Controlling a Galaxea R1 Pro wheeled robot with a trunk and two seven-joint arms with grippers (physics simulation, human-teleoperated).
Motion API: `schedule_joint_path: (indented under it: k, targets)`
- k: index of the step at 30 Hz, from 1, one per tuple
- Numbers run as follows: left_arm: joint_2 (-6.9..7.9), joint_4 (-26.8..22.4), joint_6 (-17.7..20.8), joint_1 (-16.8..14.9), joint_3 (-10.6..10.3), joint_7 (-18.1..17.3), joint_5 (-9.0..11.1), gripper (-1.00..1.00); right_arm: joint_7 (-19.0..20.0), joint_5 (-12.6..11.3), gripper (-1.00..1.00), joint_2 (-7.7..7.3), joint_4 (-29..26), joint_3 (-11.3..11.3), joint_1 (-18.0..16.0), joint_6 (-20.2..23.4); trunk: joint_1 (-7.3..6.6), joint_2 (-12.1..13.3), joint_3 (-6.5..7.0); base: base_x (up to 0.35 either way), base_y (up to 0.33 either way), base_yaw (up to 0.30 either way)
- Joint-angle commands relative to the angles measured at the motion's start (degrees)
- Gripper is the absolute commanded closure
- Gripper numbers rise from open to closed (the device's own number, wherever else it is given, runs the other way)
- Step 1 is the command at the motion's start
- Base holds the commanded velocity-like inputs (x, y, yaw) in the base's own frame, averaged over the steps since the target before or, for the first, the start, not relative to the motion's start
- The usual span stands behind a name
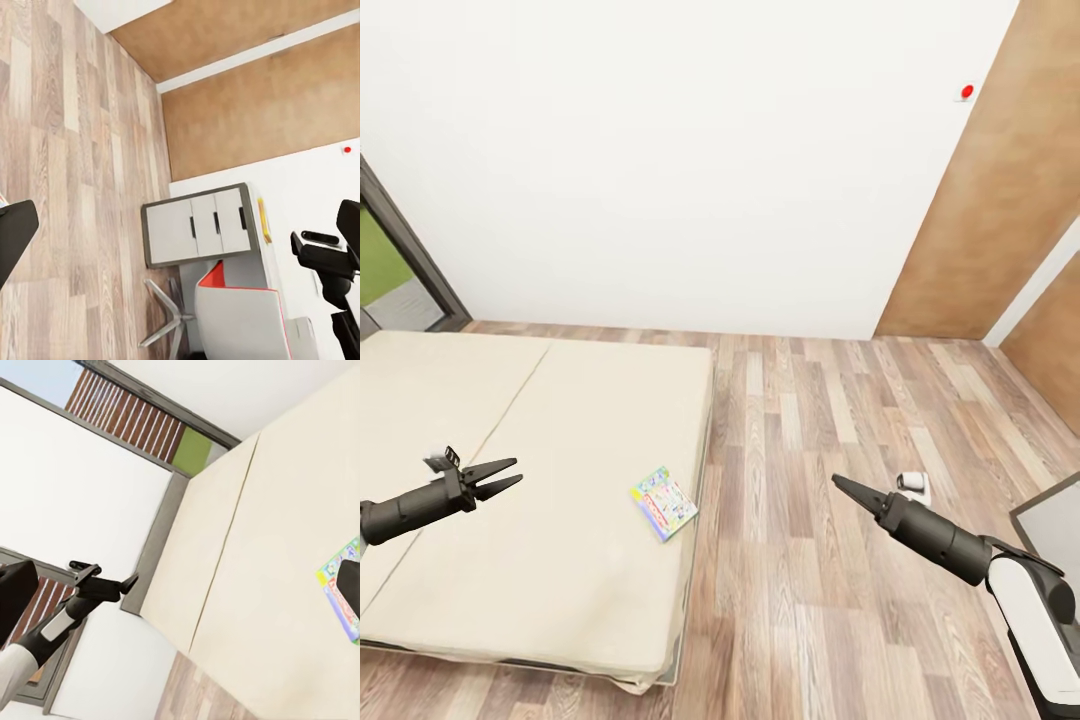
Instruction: Put all the toys in the child's room - the three board games (two on the bed and one on the table), the two jigsaw puzzles on the table, and the tennis ball on the table - inside the toy box on the table in the child's room.
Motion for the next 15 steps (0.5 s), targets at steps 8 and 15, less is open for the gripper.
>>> schedule_joint_path:
  k: [8,15]
  targets:
    - [-0.01,0.01,0.61,-0.04,0.02,-0.22,-0.05,-1.0,0.09,-0.11,-1.0,0.0,0.17,0.04,-0.04,-0.35,0.03,-0.1,0.67,0.0,0.0,0.0]
    - [-0.27,0.01,0.61,-0.04,0.02,-0.22,-0.05,-1.0,0.09,-0.11,-1.0,-0.04,0.18,0.03,-0.04,-0.38,0.03,-0.1,1.32,0.0,0.0,0.007]
